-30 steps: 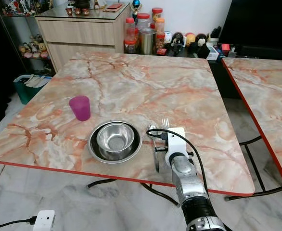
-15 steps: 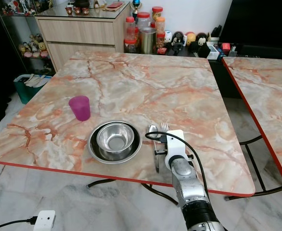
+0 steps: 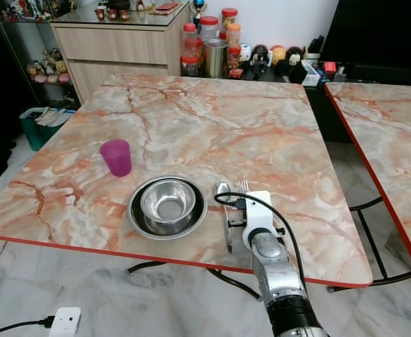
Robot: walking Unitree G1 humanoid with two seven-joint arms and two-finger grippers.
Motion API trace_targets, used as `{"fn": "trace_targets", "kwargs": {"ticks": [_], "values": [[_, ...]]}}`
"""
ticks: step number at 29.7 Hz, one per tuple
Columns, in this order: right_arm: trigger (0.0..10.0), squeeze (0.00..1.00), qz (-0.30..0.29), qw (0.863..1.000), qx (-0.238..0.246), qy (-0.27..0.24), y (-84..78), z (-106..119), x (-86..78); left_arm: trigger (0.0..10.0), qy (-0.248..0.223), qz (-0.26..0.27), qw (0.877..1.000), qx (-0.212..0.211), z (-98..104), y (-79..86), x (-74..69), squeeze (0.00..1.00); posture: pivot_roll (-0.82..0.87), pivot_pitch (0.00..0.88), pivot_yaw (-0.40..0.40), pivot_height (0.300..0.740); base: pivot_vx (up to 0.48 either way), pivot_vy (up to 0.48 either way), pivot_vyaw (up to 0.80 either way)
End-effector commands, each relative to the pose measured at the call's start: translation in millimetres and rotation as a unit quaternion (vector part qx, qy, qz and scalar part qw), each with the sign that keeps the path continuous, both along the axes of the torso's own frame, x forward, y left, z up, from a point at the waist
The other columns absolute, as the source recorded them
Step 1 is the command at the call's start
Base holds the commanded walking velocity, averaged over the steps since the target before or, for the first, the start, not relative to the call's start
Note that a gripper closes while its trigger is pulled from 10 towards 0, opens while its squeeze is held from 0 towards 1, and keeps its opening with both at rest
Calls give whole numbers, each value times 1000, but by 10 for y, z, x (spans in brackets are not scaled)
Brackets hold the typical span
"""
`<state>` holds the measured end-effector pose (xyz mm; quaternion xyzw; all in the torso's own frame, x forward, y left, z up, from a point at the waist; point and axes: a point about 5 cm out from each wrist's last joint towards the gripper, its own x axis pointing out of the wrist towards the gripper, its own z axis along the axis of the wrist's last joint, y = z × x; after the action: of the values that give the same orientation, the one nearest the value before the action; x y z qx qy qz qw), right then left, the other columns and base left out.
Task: Setting the table
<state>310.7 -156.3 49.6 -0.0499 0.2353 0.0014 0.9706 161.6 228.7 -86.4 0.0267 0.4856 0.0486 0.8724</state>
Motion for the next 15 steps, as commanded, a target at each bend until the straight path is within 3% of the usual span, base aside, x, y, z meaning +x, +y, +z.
{"fn": "trace_targets", "kwargs": {"ticks": [1,12,13,14,15], "values": [[10000,0,-9,1000,4,16,-46,-59,-44,10000,8,-2,1000,5,-4,40,-31,0,66,0,-4,740,0,0,0],[10000,0,-10,1000,14,21,-34,-67,-37,10000,8,0,1000,3,-3,42,-28,0,72,0,-4,740,0,0,0],[10000,169,-10,1000,15,20,-32,-64,-35,10000,8,0,1000,3,-3,43,-27,0,71,0,-4,740,0,0,0],[10000,169,-10,1000,16,20,-30,-61,-33,10000,8,0,1000,3,-3,43,-27,0,71,0,-4,740,0,0,0],[10000,686,-10,1000,17,19,-27,-59,-31,10000,8,0,1000,3,-2,44,-26,0,69,0,-3,740,0,0,0]]}}
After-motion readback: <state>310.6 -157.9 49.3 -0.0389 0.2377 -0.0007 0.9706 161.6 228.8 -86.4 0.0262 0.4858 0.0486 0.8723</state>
